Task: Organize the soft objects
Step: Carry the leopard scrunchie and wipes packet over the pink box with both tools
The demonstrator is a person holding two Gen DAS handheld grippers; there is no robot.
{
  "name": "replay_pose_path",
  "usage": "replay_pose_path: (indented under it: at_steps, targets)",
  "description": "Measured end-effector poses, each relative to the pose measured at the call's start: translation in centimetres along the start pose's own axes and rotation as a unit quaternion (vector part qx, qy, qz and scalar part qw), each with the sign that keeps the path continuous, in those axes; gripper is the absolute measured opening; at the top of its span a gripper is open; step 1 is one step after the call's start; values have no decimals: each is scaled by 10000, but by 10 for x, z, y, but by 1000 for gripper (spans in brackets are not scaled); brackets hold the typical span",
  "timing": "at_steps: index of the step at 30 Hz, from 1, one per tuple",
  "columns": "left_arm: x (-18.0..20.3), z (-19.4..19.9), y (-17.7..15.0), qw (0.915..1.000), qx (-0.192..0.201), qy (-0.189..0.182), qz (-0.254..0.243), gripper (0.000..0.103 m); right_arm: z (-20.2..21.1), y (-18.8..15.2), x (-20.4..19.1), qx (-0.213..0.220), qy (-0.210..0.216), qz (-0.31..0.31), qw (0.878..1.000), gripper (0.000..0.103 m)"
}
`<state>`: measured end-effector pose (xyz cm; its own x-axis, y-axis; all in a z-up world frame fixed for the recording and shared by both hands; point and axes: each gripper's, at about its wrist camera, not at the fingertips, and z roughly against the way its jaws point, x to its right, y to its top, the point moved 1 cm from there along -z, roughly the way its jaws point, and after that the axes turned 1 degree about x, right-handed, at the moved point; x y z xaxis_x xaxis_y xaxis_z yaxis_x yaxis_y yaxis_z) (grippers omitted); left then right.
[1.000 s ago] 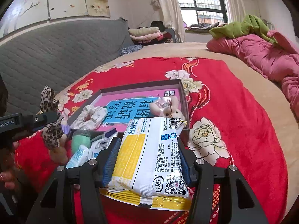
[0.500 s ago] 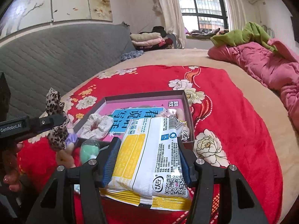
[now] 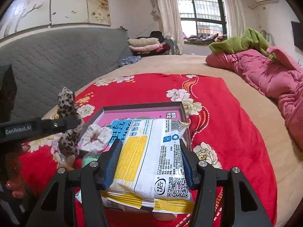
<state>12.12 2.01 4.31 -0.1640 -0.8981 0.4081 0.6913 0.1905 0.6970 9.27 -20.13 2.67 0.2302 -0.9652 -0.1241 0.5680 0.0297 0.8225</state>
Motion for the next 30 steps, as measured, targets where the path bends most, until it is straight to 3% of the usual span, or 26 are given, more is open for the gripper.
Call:
replay_pose_path:
  at_steps: [13, 30]
  targets:
    - [-1, -2, 6, 9999, -62, 104, -95, 21, -4, 10, -11, 19, -48, 67, 10000, 59]
    - [-10, -10, 24, 9999, 44, 90, 18, 21, -2, 42, -9, 395, -257, 15, 9989, 59]
